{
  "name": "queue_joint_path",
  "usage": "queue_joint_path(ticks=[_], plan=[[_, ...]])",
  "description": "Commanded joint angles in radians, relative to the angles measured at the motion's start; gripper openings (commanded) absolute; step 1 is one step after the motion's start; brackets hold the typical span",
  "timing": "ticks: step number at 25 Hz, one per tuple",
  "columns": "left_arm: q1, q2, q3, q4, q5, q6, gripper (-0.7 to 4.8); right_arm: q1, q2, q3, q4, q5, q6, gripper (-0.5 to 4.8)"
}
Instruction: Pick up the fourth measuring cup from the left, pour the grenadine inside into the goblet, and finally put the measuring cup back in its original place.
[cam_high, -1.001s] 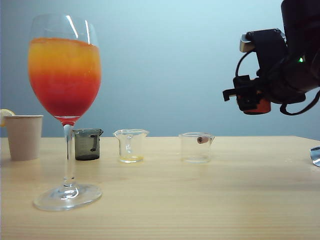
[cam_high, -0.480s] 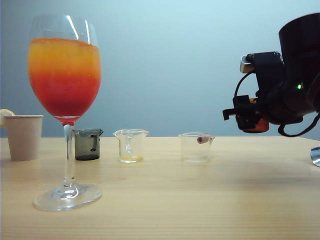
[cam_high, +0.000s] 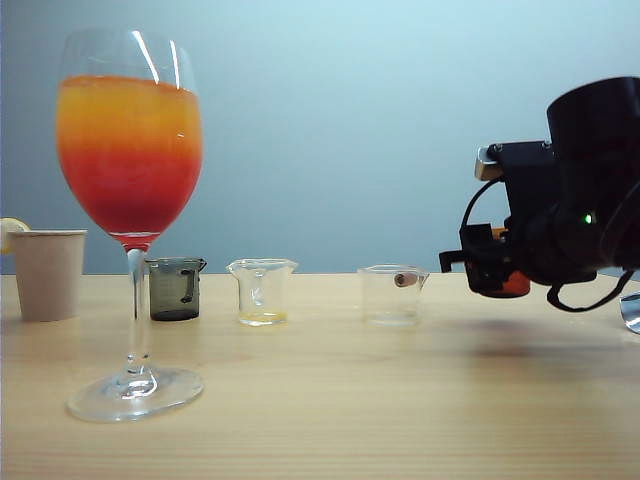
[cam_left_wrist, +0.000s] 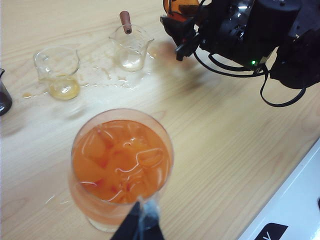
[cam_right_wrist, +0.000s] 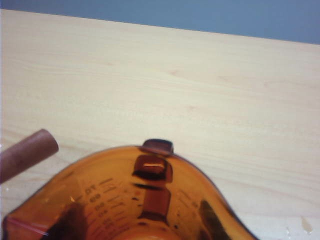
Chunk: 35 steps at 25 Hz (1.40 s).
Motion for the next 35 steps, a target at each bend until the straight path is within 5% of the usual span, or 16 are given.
queue_joint_path(ticks=[1,20,22,23,29,35], plan=[[0.002,-0.002,0.005,0.018,-0.002,-0.003,-0.05,0.000,0.011,0.003,0.047,-0.003,0.003,-0.01],[0.002,-0.002,0.005,0.016,-0.017,-0.004,-0.05,-0.002,0.097,0.064,0.038,-0.043,0.003,0.10],[0.002,-0.002,0.005,0.016,-0.017,-0.004,-0.05,-0.002,0.097,0.063,0.037,-0.043,0.002,0.88],[0.002,-0.002,0.005,0.016,-0.017,-0.004,-0.05,-0.002,0.097,0.063,0.031,-0.043,0.003,1.78],[0.002,-0.002,0.005,0.016,-0.017,-0.004,-0.05,-0.002,0.097,0.063,-0.002,-0.047,0.003,2.47],[0.002,-0.002,0.005,0.016,-0.017,-0.004,-0.05,-0.001,0.097,0.063,-0.003,-0.047,0.003,4.31]])
